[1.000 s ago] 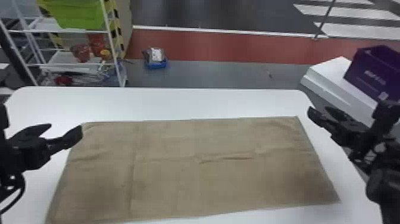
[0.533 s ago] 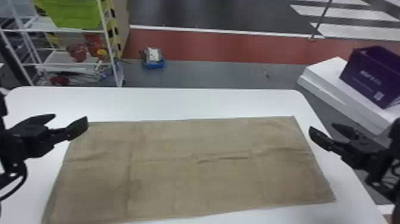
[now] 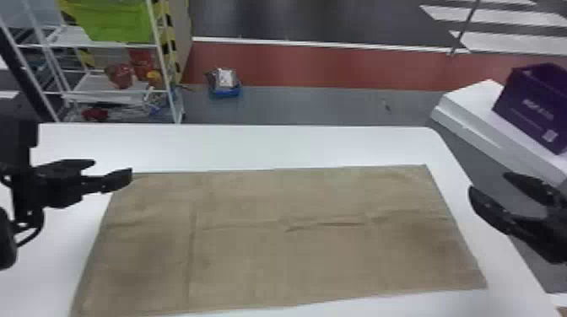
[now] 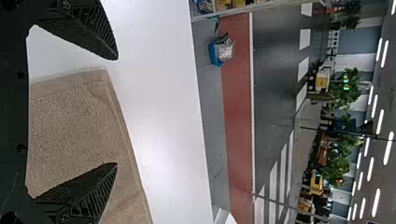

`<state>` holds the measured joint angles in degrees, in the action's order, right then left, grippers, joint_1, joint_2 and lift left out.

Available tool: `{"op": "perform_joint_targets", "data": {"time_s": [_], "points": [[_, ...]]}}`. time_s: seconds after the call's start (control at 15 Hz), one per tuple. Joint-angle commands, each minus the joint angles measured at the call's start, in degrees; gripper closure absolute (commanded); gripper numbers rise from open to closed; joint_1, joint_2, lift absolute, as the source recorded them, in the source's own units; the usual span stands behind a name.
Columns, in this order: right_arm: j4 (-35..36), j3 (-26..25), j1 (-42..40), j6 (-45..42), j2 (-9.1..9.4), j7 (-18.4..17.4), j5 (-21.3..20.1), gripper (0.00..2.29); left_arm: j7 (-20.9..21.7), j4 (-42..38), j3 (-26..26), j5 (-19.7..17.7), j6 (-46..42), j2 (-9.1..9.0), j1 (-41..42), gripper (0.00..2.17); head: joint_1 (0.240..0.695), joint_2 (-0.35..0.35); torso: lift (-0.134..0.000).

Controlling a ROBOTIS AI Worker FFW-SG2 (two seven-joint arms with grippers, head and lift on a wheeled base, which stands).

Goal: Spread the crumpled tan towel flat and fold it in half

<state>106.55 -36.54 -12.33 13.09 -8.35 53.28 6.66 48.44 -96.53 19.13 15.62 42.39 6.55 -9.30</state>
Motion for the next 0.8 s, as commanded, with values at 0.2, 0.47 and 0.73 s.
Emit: {"op": "perform_joint_targets", "data": {"time_s": [0.2, 0.47, 0.73], "points": [[7.6, -3.2, -3.4, 2.2, 2.02, 1.3, 3.3, 0.17, 1.4, 10.8, -4.5, 3.6, -5.7, 2.76, -6.5, 0.21, 0.695, -0.091, -0.124], [8.1, -4.9, -4.3, 2.0, 2.82, 2.4, 4.5, 0.17, 4.6, 18.5, -7.4, 8.3, -6.4, 4.43, -10.5, 0.28, 0.695, -0.098, -0.124], [8.0, -5.5, -4.5, 1.5, 3.08, 3.1, 5.7, 0.17, 4.5, 19.9, -8.5, 10.0, -6.4, 5.58, -10.7, 0.44, 0.695, -0.104, -0.124]]}}
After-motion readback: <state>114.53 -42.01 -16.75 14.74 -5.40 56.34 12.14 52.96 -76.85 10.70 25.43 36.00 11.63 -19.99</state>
